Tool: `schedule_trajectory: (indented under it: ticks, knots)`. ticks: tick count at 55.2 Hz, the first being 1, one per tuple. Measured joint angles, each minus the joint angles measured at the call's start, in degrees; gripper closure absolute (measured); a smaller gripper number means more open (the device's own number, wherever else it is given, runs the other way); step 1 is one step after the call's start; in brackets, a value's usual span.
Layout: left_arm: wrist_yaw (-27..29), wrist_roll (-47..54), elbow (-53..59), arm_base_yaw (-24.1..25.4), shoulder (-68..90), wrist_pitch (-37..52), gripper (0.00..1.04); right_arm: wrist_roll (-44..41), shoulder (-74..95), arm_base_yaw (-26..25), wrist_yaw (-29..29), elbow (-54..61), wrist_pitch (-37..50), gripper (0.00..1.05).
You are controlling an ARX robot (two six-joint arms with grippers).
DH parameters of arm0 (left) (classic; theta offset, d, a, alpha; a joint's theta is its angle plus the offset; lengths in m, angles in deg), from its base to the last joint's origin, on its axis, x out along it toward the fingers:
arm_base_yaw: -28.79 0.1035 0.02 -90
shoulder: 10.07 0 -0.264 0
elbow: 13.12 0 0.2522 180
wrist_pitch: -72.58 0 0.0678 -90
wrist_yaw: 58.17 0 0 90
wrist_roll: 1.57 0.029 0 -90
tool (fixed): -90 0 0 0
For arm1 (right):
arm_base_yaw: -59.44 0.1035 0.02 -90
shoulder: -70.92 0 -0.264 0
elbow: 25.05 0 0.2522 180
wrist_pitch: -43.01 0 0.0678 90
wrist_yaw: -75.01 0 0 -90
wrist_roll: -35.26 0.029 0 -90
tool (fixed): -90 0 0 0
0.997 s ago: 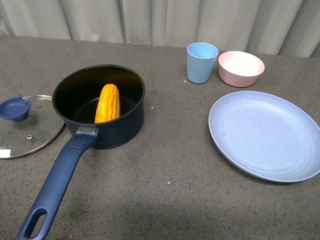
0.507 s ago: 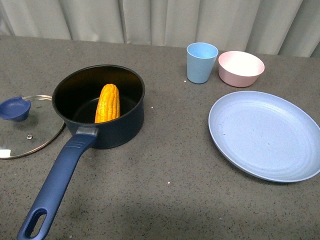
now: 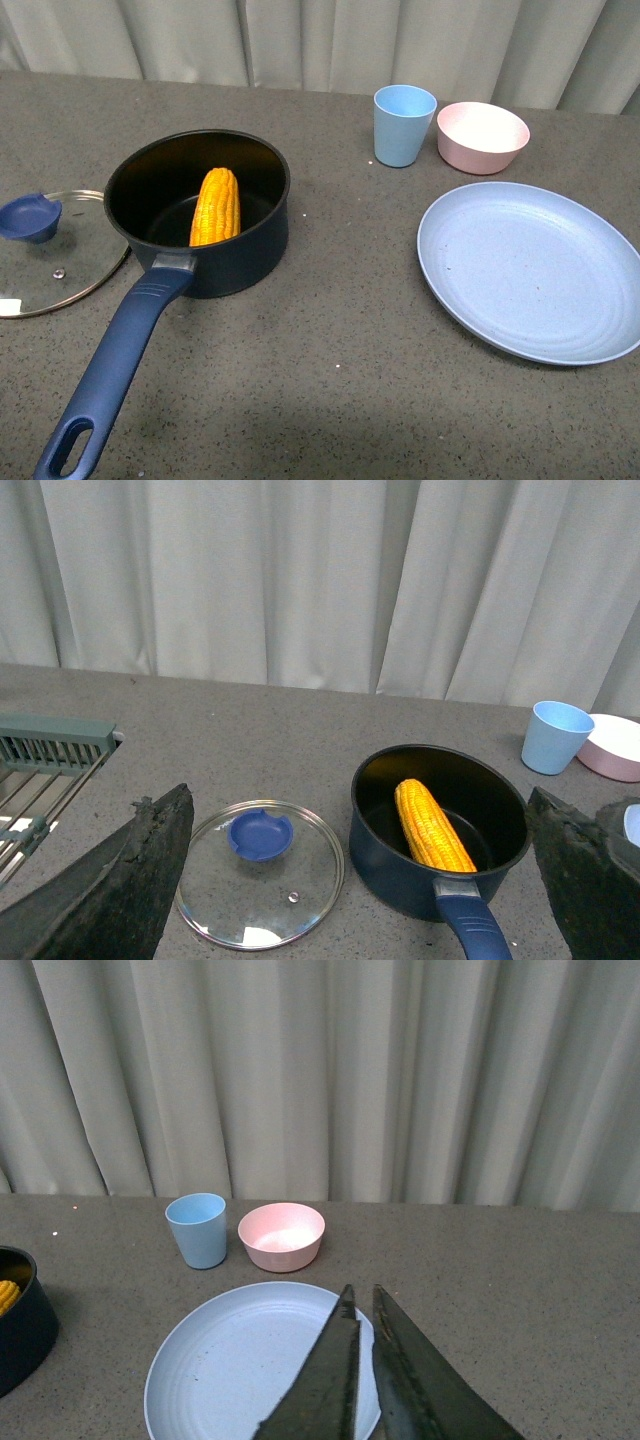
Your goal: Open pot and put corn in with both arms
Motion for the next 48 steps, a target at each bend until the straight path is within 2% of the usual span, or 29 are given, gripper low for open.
schedule_trajectory:
  ticks: [29, 48]
  knots:
    - [0.00, 0.00, 0.00, 0.00, 0.00, 0.00, 0.06, 0.07, -0.04, 0.00, -0.02, 0.00, 0.00, 0.07]
    - [0.00, 0.00, 0.00, 0.00, 0.00, 0.00, 0.06, 0.04, -0.04, 0.00, -0.02, 0.00, 0.00, 0.09]
